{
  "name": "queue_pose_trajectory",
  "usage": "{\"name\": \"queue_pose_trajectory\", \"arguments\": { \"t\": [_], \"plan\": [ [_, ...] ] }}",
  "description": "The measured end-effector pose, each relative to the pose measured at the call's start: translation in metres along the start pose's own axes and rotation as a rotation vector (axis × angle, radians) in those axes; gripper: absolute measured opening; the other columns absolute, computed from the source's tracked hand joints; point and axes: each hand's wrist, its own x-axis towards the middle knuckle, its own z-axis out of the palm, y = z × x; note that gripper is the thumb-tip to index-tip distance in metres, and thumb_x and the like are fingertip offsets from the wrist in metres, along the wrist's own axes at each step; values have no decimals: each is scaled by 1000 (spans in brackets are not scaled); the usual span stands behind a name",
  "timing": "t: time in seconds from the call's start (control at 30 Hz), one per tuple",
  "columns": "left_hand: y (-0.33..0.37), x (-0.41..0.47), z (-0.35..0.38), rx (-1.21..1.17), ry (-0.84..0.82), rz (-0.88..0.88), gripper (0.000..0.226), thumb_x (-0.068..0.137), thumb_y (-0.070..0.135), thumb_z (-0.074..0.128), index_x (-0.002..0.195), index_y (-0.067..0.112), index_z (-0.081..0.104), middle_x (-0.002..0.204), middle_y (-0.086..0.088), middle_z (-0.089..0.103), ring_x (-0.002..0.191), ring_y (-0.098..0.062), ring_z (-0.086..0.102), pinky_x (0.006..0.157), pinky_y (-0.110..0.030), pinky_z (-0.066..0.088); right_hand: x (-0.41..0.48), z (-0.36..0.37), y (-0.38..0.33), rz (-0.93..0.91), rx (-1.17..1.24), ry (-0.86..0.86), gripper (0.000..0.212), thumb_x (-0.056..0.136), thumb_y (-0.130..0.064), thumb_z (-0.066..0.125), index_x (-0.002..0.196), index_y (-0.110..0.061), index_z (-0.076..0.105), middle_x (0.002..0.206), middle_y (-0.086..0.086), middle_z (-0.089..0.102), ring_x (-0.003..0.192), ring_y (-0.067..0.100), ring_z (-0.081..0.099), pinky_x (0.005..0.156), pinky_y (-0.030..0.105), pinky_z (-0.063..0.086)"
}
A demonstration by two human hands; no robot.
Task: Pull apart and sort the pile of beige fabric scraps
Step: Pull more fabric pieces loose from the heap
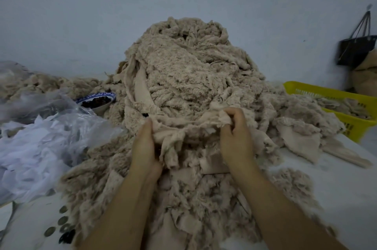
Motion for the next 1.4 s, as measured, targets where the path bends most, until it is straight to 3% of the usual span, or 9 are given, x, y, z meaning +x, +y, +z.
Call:
{"name": "queue_pose_trajectory", "arguments": {
  "t": [0.13, 0.33, 0.6, 0.7, 0.8, 0.87, 0.97, 1.13, 1.4],
  "plan": [
    [2, 1, -2, -95, -7, 3, 36, 106, 36, 43, 117, 7, 62, 93, -13, 75, 76, -21, 74, 66, -33, 62, 5, -6, 6, 174, -13, 49, 21, 103, -8, 41, 108, -27, 49, 67, -1, 48, 38, 2, 39, 34, 14, 26],
    [21, 15, -17, -481, -24, 43, 46, 107, 41, 34, 129, 11, 62, 112, -4, 70, 107, -16, 62, 114, -34, 40, 12, -14, 8, 310, -17, 191, 8, 101, -20, 44, 93, -19, 47, 69, -1, 47, 47, 5, 38, 38, 18, 29],
    [9, 6, -4, -321, -191, 36, 35, 101, 24, 50, 129, 7, 62, 105, -2, 74, 94, -10, 71, 68, -26, 59, -5, 2, -1, 86, -184, -482, 58, 93, -56, 38, 148, -39, 34, 141, -22, 31, 122, -11, 31, 90, 15, 29],
    [7, 3, -4, -205, -294, 24, 25, 96, 21, 55, 102, 10, 77, 86, -2, 69, 78, -12, 68, 63, -25, 58, -8, 5, -5, 64, -112, -665, 69, 79, -63, 36, 147, -50, 34, 151, -33, 26, 114, -38, 23, 91, 7, 26],
    [5, -2, 0, -44, -362, 35, 16, 86, 20, 58, 81, 11, 71, 76, -4, 56, 73, -16, 57, 67, -26, 56, -7, 7, -7, 276, 270, -649, 49, 81, -52, 39, 119, -46, 69, 134, -4, 63, 89, -4, 63, 79, 20, 49],
    [2, -7, 3, 74, -429, 83, 13, 84, 13, 57, 83, 9, 70, 78, -7, 63, 77, -19, 61, 69, -30, 55, -7, 9, -7, 396, 535, -588, 57, 84, -64, 36, 105, -32, 78, 115, 23, 68, 49, 9, 48, 52, 22, 43],
    [-6, -13, 5, 360, -463, 139, 20, 89, 6, 58, 80, 12, 75, 77, -10, 72, 74, -22, 68, 68, -29, 55, -7, 10, -6, 334, 426, -508, 79, 73, -90, 44, 114, -29, 74, 114, 13, 72, 72, 6, 65, 65, 20, 52],
    [-19, -17, 2, 997, -414, 289, 18, 96, 7, 51, 82, 7, 61, 64, -6, 58, 54, -18, 49, 53, -28, 40, -6, 12, -4, 481, 349, -324, 52, 89, -53, 65, 115, -8, 66, 113, 3, 72, 103, 18, 69, 97, 38, 54],
    [-12, -26, 8, 771, -505, 144, 23, 84, 61, 64, 104, 50, 69, 107, 15, 75, 94, -5, 72, 74, -16, 56, -3, 9, -10, 444, 570, -272, 20, 96, -25, 63, 108, -13, 74, 103, 5, 77, 102, 18, 72, 95, 39, 54]
  ]
}}
